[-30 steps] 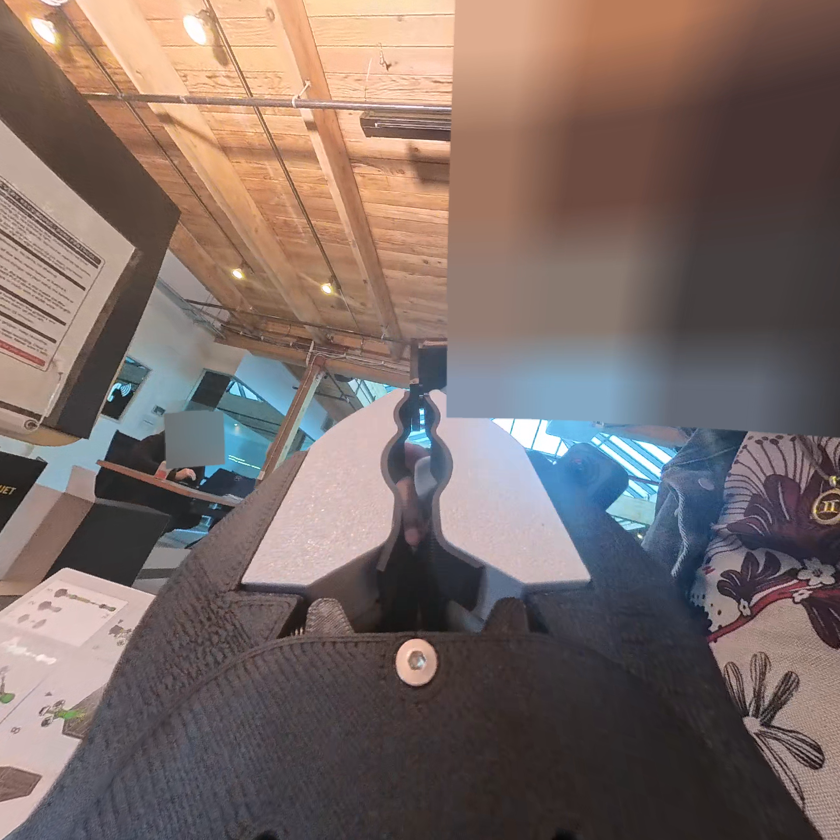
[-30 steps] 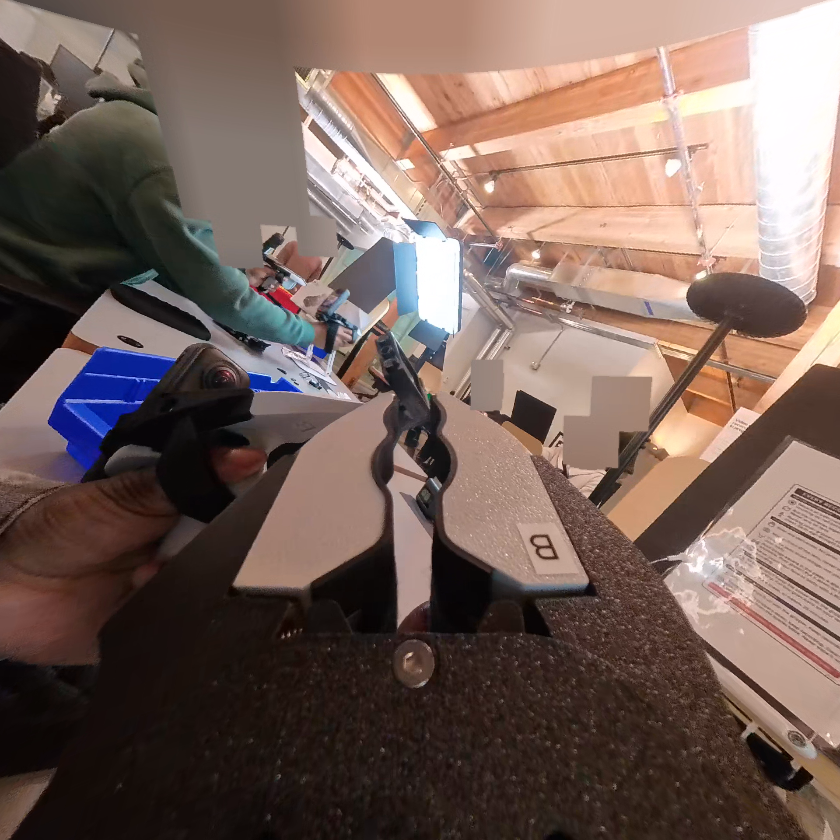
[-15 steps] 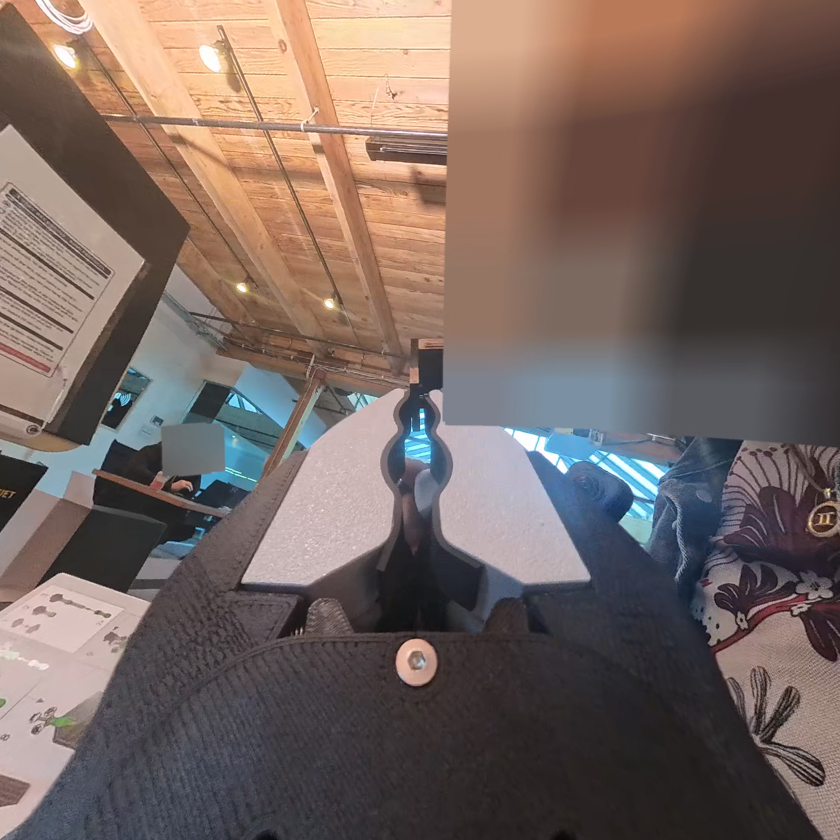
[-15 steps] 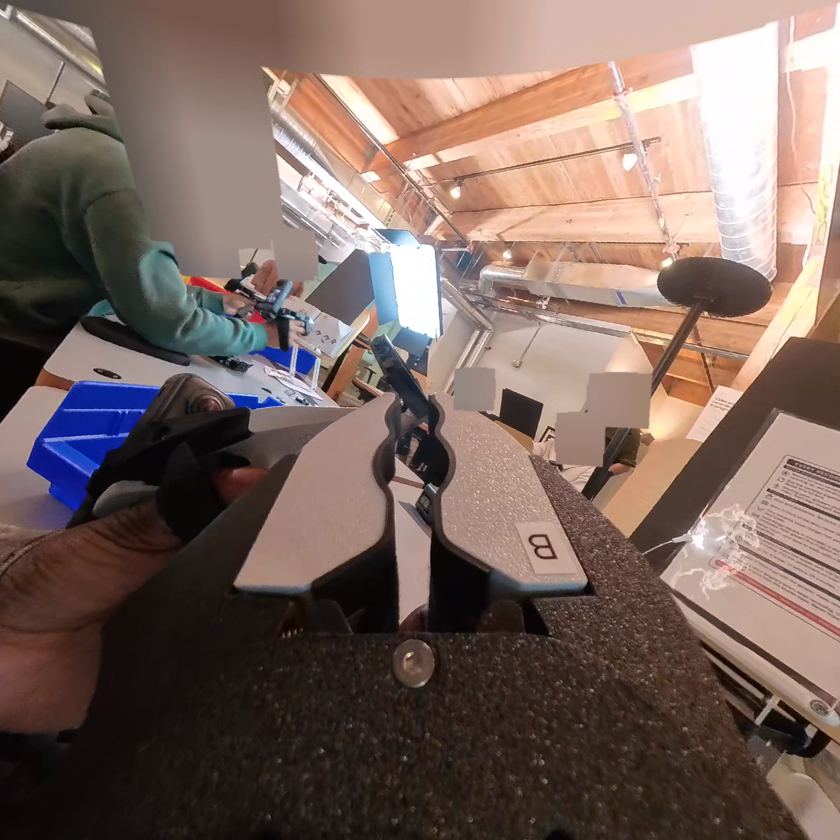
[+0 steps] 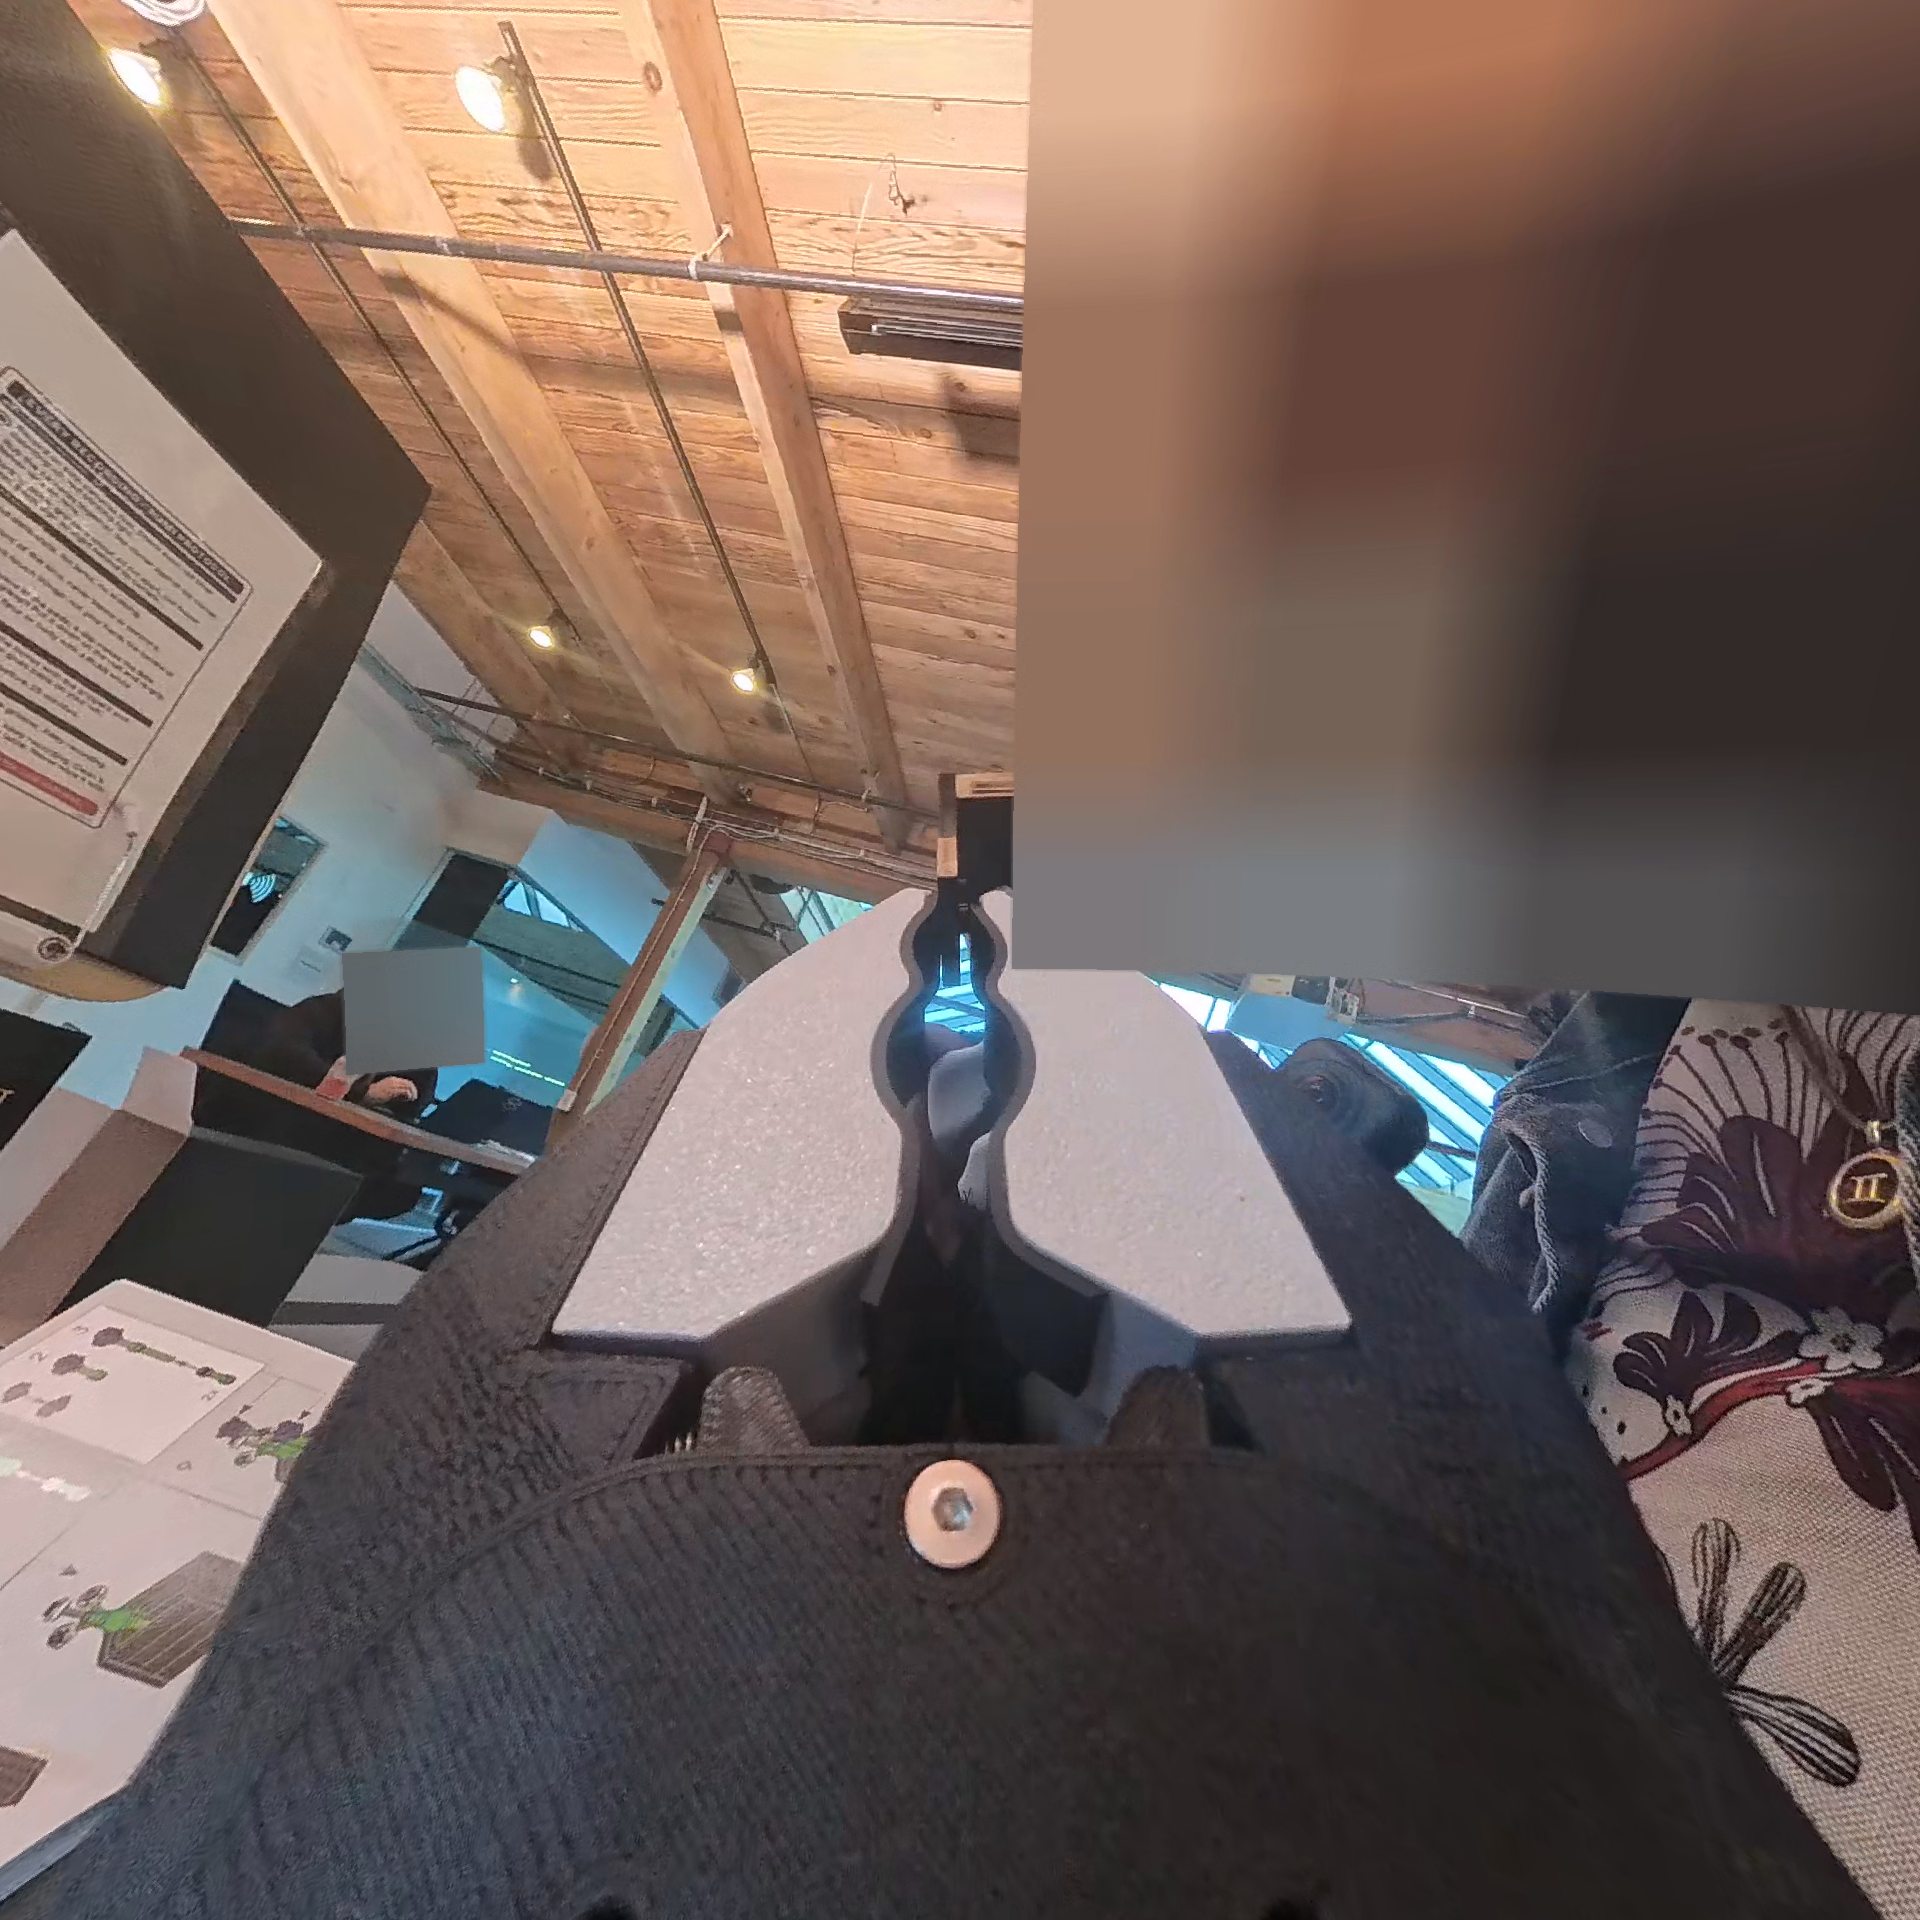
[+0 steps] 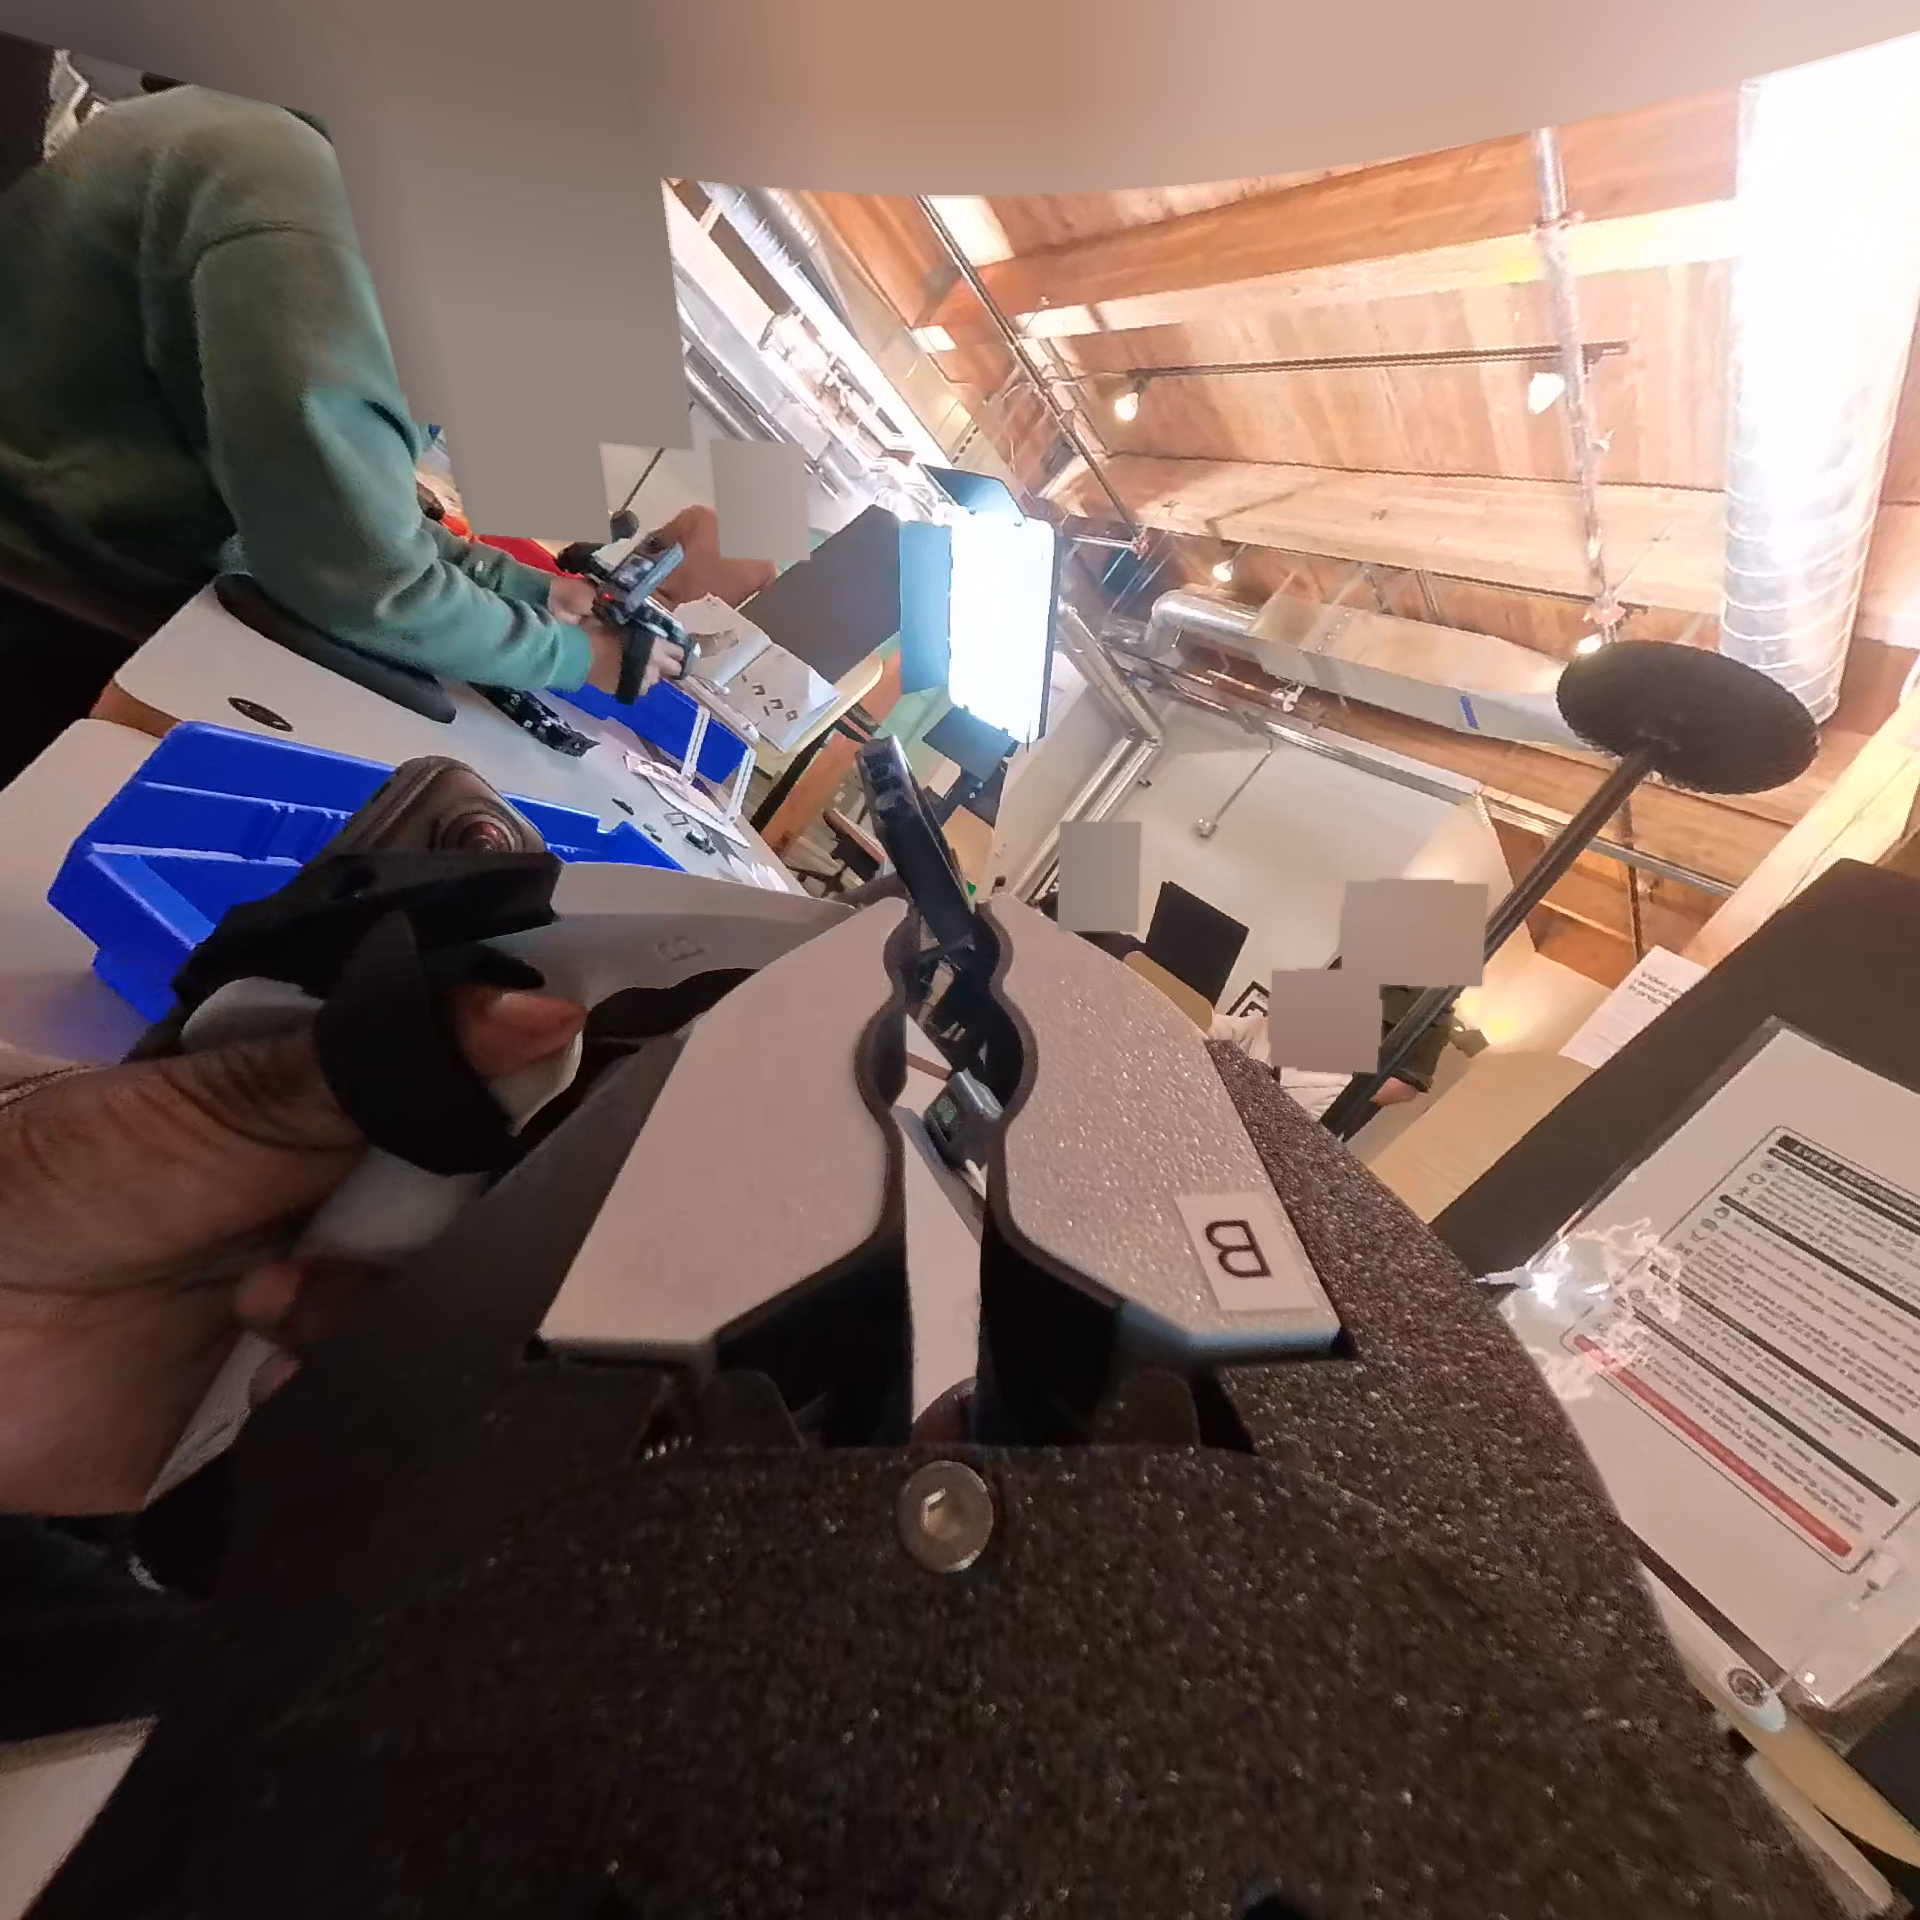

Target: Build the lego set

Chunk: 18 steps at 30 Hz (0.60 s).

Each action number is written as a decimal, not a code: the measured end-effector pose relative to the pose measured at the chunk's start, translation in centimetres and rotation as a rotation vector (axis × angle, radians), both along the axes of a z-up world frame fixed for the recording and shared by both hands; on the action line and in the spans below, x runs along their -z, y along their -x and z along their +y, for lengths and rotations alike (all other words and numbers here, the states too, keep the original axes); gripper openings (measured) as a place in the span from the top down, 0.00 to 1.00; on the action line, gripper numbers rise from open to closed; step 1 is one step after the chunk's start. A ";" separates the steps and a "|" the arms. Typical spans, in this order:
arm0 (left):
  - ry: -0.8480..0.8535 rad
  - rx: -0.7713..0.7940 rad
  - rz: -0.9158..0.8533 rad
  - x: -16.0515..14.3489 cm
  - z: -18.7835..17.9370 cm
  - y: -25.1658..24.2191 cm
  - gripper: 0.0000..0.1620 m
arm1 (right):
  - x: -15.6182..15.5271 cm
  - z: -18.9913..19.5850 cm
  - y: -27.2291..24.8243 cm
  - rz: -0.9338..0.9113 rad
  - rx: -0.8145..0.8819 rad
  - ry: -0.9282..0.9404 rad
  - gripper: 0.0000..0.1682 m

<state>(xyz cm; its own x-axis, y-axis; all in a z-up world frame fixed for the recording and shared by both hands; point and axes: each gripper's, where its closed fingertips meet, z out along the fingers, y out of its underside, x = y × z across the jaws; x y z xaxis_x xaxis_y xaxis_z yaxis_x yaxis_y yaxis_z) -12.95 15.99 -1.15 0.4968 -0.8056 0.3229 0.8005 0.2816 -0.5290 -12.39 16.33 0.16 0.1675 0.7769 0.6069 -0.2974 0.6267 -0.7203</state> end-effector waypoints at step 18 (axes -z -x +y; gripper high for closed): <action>0.008 -0.018 -0.047 0.0 0.1 0.5 0.97 | 0.1 0.2 0.6 0.069 0.091 0.067 0.96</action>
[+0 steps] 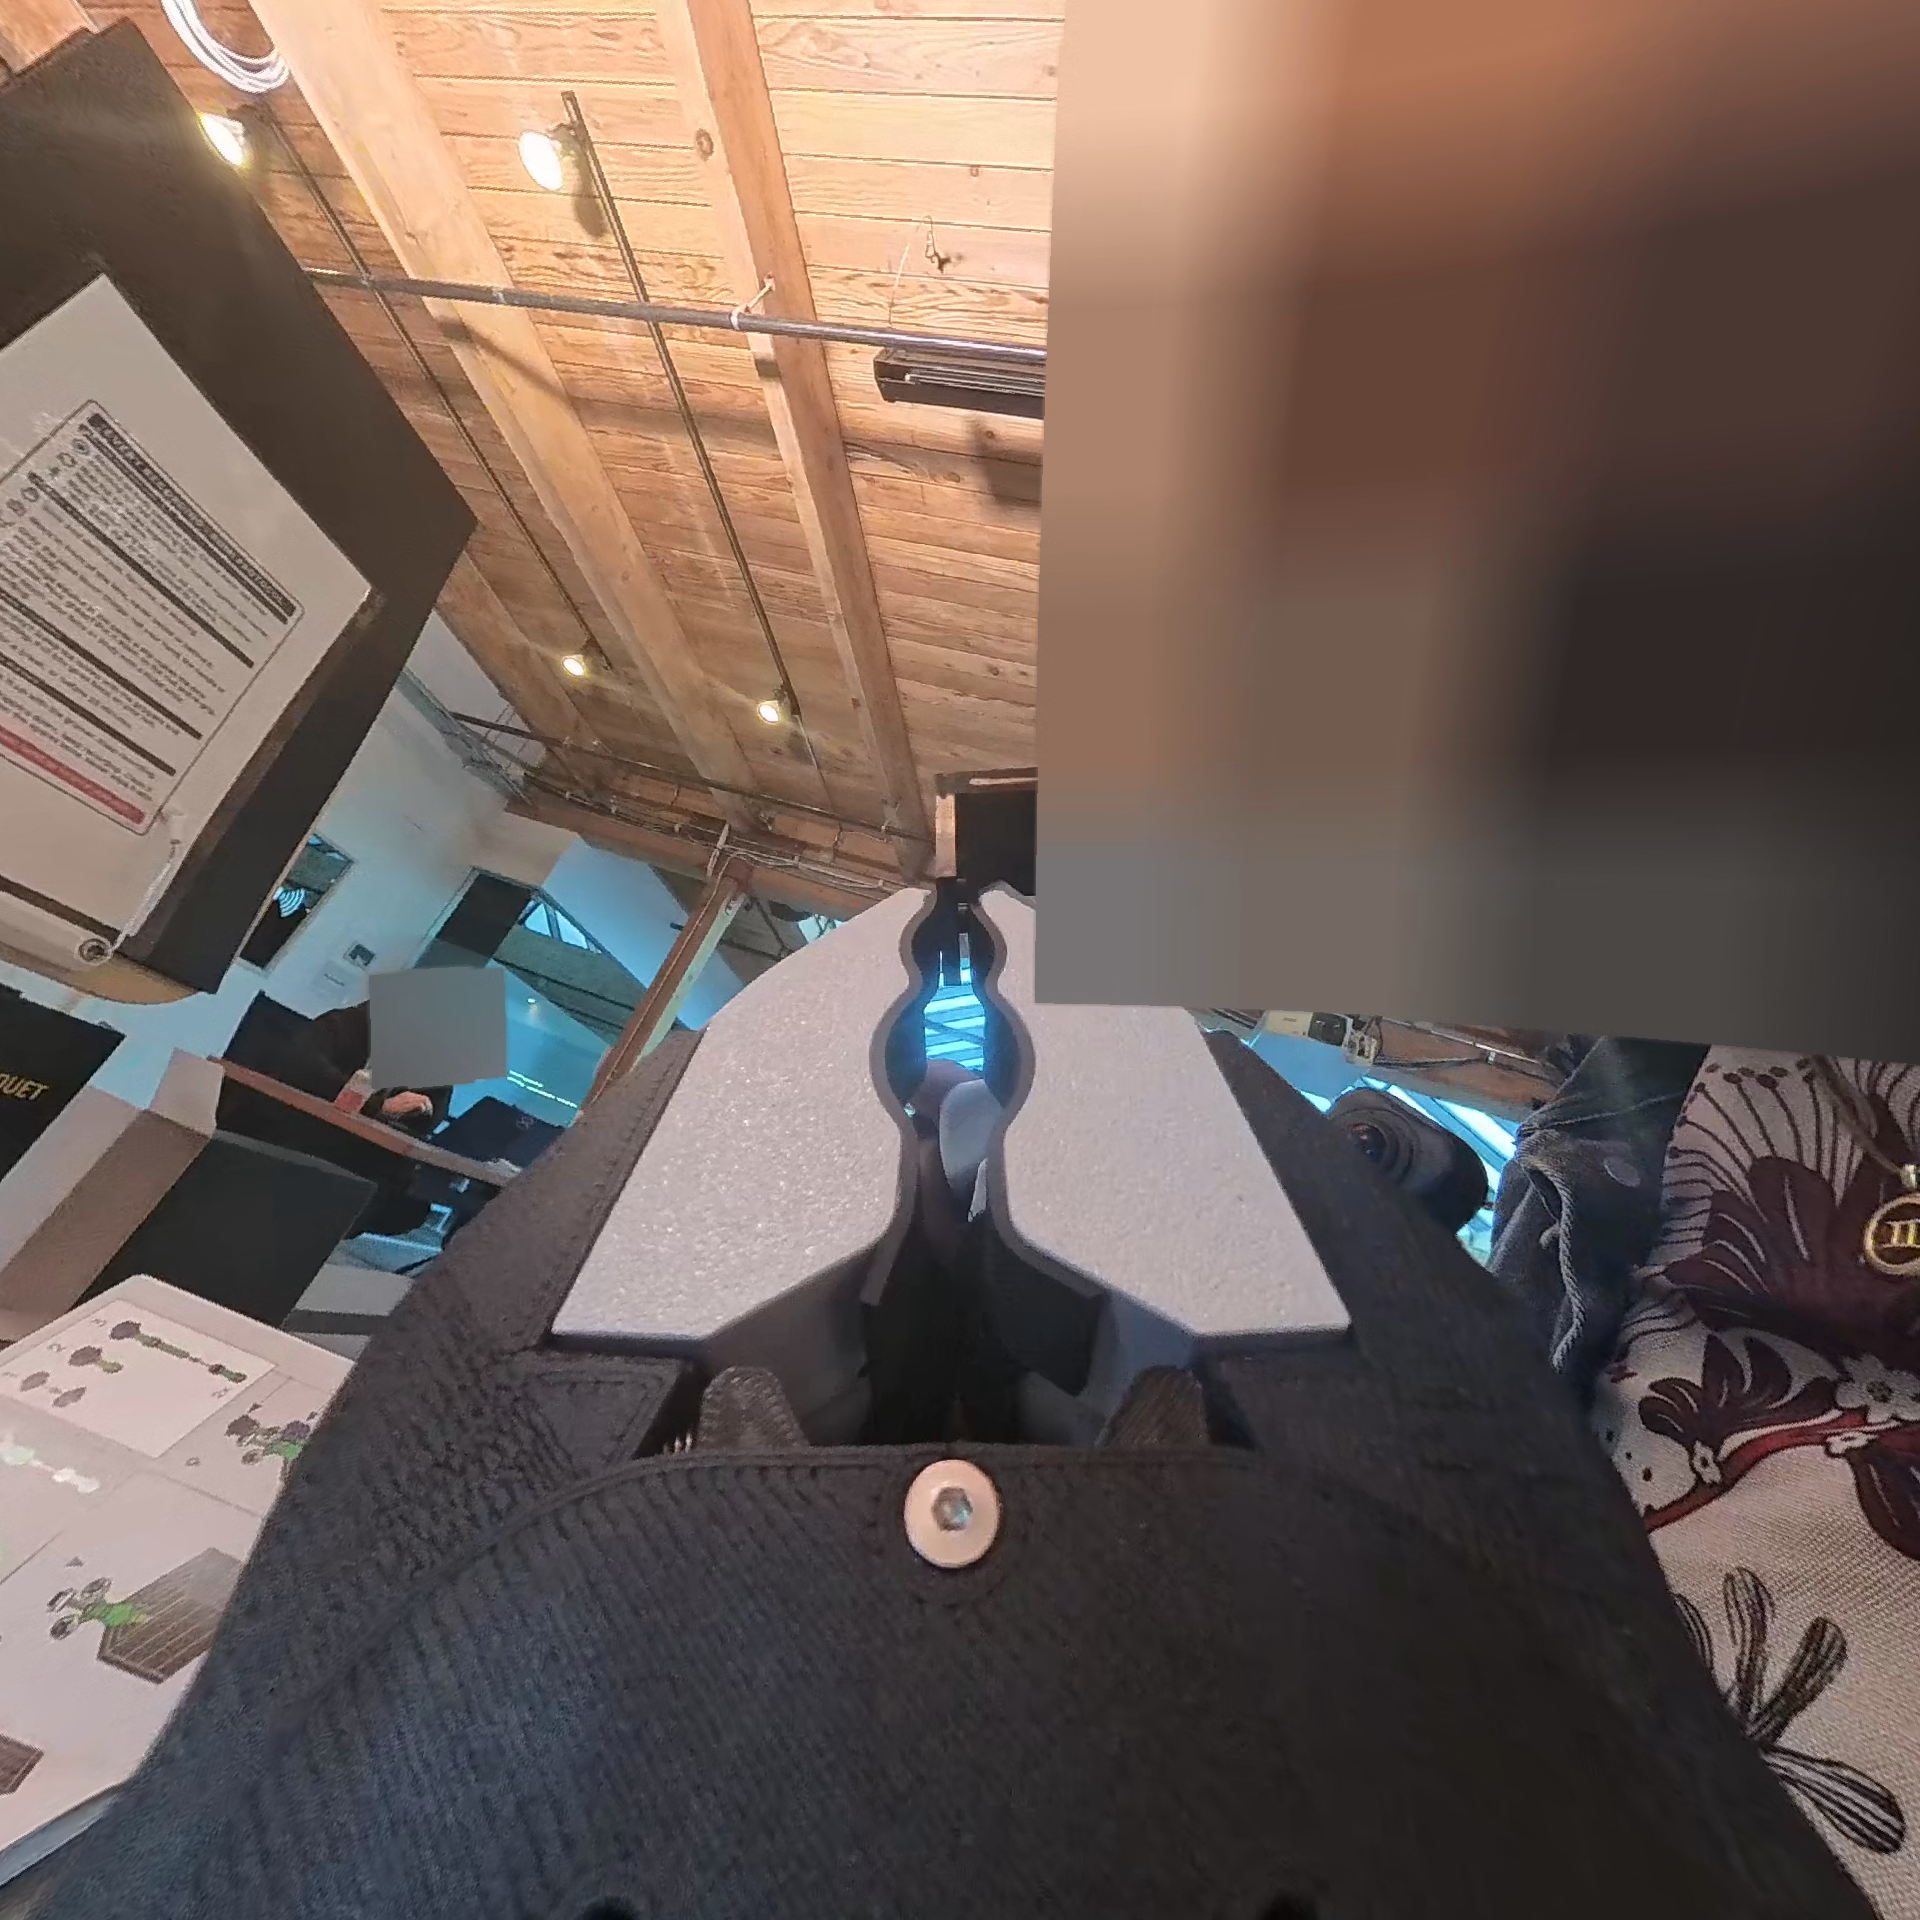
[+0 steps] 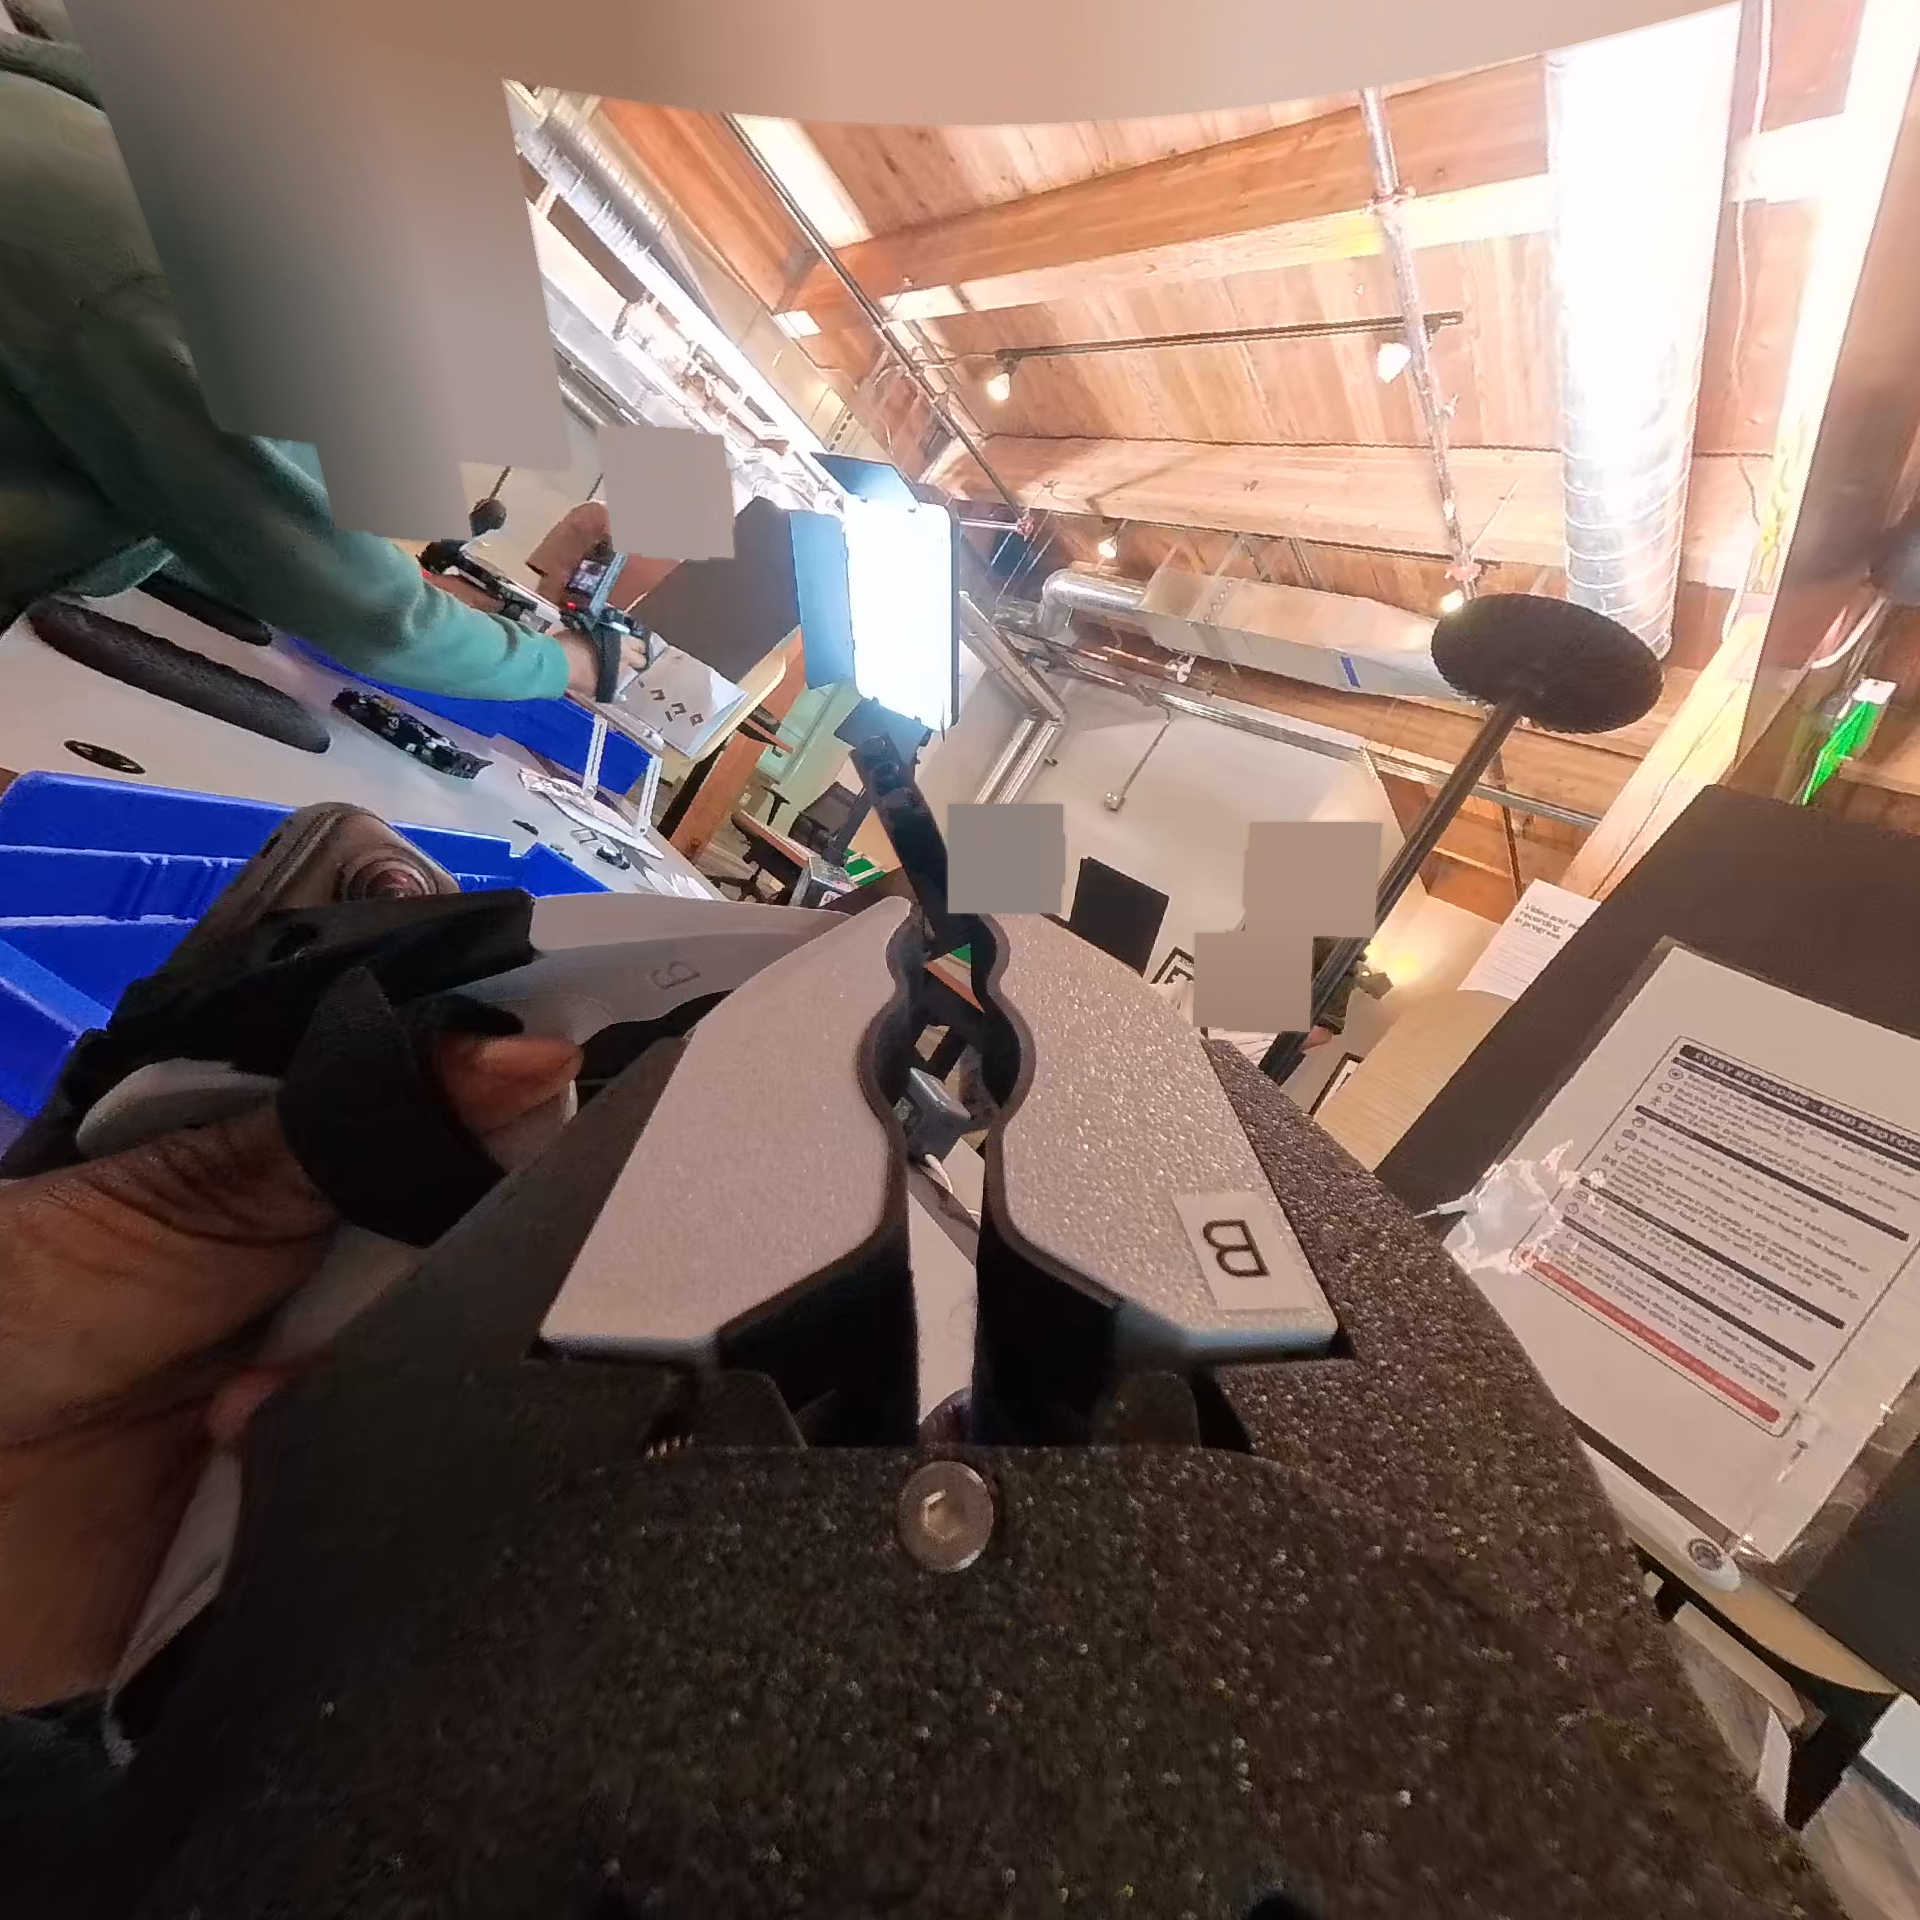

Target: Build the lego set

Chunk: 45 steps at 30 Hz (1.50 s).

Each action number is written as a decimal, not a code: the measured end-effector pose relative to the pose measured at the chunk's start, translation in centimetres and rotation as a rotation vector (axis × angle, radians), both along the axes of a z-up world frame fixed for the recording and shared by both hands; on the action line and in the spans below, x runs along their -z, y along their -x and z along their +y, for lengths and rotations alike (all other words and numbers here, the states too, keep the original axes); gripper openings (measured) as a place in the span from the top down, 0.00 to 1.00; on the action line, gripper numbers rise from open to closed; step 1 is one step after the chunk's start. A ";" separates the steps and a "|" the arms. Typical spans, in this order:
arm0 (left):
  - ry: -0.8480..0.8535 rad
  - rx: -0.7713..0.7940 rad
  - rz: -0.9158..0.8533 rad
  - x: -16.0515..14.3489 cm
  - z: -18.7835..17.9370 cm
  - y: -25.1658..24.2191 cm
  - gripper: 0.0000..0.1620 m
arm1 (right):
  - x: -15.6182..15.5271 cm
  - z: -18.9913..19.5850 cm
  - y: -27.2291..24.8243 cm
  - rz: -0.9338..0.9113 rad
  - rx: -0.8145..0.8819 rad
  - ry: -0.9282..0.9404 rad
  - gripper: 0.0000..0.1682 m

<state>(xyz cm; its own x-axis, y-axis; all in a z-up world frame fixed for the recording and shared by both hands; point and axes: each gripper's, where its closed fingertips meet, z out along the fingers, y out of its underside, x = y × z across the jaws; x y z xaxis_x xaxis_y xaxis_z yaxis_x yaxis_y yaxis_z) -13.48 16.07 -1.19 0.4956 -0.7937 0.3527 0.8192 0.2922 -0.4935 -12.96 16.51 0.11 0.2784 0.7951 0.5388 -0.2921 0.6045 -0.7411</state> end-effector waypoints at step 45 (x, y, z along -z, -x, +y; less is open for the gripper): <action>0.746 0.844 0.331 7.5 -1.3 -6.5 0.97 | 8.4 -3.6 -4.3 -0.792 -0.723 -0.023 0.80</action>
